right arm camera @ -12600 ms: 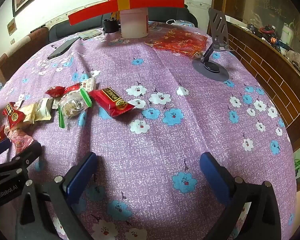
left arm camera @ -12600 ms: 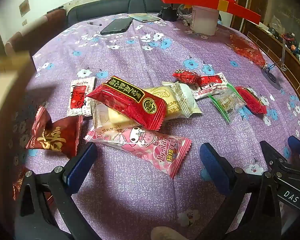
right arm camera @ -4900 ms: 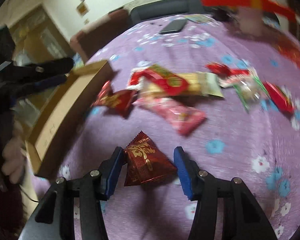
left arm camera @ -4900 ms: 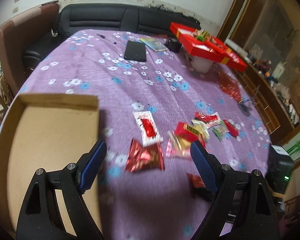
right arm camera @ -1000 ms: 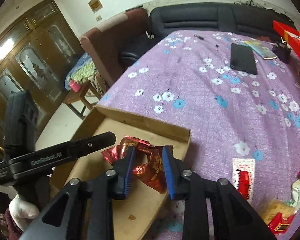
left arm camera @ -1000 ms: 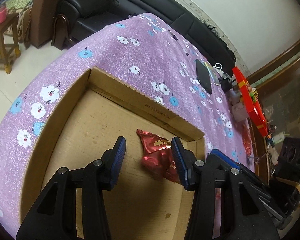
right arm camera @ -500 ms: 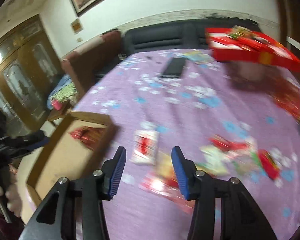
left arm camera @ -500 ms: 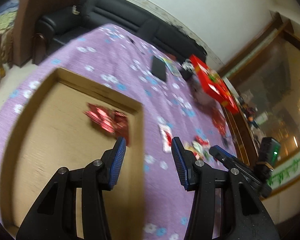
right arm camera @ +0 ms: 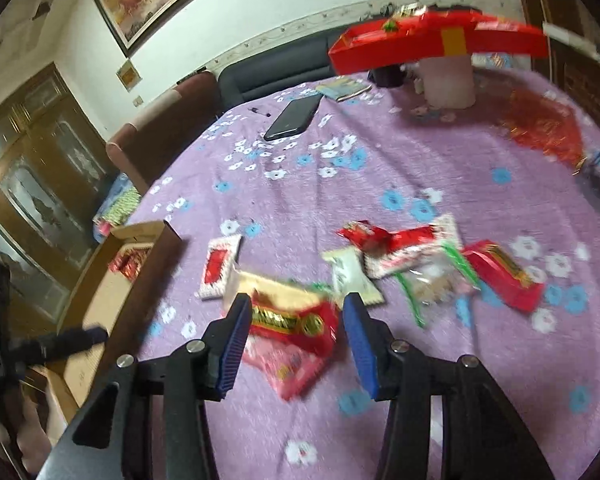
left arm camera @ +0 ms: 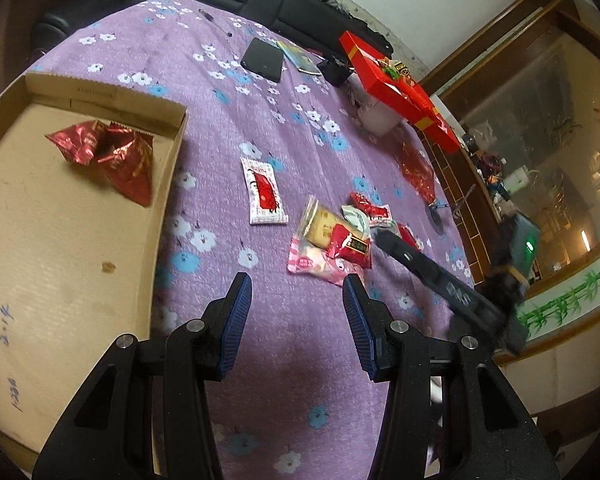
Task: Organize snacks
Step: 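Grasp the pink cartoon bar with the left gripper while the right grasps the red-black packet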
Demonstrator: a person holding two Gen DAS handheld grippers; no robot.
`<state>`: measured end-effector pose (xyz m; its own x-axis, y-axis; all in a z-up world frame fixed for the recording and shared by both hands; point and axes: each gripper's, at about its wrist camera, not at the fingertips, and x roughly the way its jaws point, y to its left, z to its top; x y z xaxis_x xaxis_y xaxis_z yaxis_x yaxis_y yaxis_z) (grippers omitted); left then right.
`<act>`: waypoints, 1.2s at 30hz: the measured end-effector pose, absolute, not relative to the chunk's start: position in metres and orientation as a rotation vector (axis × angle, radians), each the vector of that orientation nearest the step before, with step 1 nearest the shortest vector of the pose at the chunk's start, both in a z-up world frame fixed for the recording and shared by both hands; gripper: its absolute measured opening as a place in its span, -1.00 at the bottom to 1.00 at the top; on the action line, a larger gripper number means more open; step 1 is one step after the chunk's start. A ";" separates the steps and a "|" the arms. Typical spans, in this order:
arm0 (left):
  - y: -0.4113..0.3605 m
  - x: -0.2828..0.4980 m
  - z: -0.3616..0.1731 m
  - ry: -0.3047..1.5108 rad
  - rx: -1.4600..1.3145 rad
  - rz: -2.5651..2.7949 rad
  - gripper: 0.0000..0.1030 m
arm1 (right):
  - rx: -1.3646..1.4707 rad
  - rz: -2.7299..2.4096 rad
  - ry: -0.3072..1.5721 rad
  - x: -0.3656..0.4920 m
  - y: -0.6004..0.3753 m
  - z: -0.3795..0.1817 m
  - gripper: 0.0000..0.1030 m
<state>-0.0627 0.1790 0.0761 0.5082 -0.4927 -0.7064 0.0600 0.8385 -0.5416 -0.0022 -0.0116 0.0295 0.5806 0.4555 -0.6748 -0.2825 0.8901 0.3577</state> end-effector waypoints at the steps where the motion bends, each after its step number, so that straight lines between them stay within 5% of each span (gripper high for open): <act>1: 0.178 -0.064 0.076 0.989 -0.492 -0.344 -0.10 | 0.240 0.447 0.862 0.004 -0.010 0.025 -0.01; 7: 0.186 -0.074 0.082 0.973 -0.492 -0.324 -0.10 | 0.365 0.745 1.038 -0.001 0.010 0.004 0.04; 22: 0.186 -0.091 0.074 0.975 -0.507 -0.327 -0.10 | -0.044 0.613 0.958 -0.046 0.054 0.011 0.04; 28: 0.192 -0.100 0.077 0.953 -0.490 -0.311 -0.10 | 0.063 0.872 1.028 -0.071 0.065 0.007 0.03; 36: 0.165 -0.113 0.068 0.968 -0.354 -0.332 -0.10 | -0.086 0.595 0.858 -0.051 0.043 0.026 0.04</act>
